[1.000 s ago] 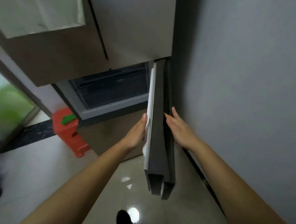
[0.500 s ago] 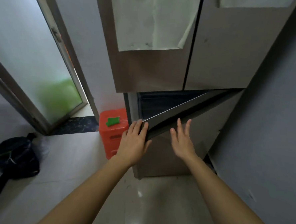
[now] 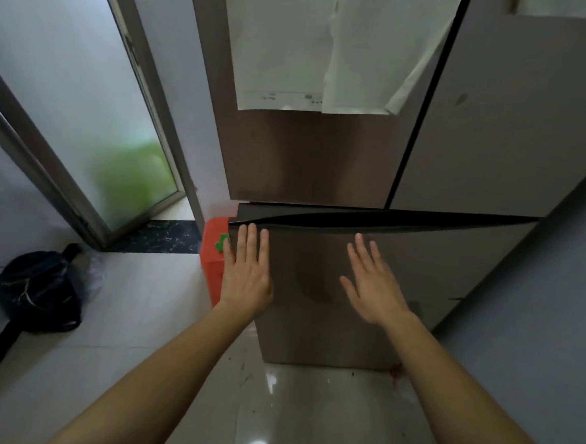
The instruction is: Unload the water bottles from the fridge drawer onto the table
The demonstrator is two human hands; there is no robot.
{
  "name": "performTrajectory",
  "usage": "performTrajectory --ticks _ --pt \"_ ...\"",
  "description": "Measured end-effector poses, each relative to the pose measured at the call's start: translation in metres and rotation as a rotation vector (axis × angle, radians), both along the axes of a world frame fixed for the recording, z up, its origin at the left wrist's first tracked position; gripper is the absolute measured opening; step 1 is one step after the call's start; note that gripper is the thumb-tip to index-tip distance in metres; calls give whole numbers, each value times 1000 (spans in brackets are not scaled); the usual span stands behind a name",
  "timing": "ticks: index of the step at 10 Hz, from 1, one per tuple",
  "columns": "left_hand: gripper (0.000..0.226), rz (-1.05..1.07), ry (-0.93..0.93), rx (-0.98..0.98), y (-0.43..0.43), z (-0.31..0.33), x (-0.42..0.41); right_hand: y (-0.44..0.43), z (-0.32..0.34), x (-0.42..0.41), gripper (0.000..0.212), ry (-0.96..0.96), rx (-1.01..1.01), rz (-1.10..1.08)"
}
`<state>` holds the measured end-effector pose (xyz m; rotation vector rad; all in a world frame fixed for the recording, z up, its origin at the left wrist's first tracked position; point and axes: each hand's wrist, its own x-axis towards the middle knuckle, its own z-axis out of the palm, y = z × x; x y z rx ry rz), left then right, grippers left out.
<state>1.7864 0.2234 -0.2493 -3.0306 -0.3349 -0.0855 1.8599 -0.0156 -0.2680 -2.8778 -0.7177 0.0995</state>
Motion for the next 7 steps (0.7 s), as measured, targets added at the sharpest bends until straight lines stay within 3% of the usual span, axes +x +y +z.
performTrajectory --ticks 1,2,5,6,7 --pt "110 81 54 -104 -2 -5 26 -7 -5 25 68 -79 -85 79" --pt "105 114 80 -175 -5 5 53 -12 -6 49 69 -83 -144 136" --pt "107 130 68 -88 2 1 57 -24 -15 65 72 -128 -122 231" --pt "102 98 48 -107 7 6 55 -20 6 55 63 -21 56 203" --pt "103 86 64 -98 10 6 52 -3 69 54 48 -98 462 193"
